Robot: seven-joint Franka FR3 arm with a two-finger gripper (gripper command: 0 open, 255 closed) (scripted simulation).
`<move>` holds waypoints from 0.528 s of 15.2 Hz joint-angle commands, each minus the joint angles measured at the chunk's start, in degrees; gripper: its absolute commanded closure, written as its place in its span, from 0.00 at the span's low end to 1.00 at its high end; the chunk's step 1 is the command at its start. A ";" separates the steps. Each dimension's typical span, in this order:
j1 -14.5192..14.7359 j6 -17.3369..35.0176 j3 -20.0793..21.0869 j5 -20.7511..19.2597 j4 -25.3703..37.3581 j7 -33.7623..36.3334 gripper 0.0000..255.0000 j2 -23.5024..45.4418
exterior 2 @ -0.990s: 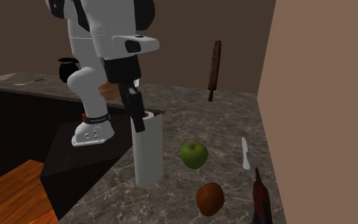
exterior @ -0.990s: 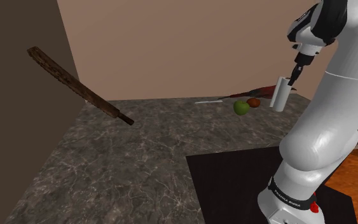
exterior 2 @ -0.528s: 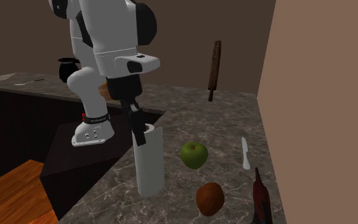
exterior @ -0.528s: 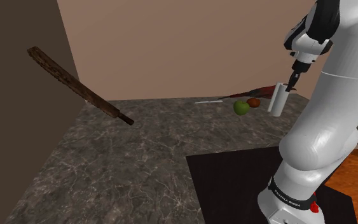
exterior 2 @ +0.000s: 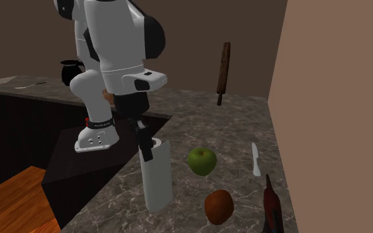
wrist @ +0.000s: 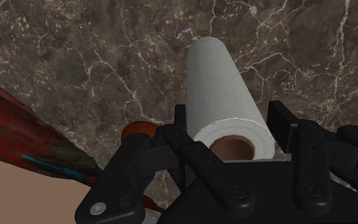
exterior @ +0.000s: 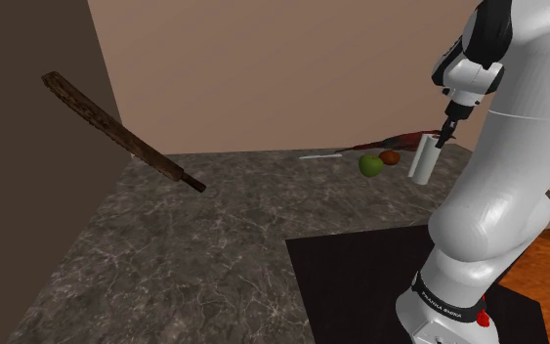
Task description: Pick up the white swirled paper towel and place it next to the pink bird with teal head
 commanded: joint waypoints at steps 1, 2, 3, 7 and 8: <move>-0.01 0.08 0.01 0.04 -0.06 -0.03 1.00 0.02; -0.01 0.08 0.01 0.04 -0.06 -0.03 1.00 0.02; -0.01 0.08 0.01 0.04 -0.06 -0.03 1.00 0.02; -0.01 0.08 0.01 0.04 -0.06 -0.03 0.00 0.02; -0.01 0.08 0.01 0.04 -0.06 -0.03 0.00 0.02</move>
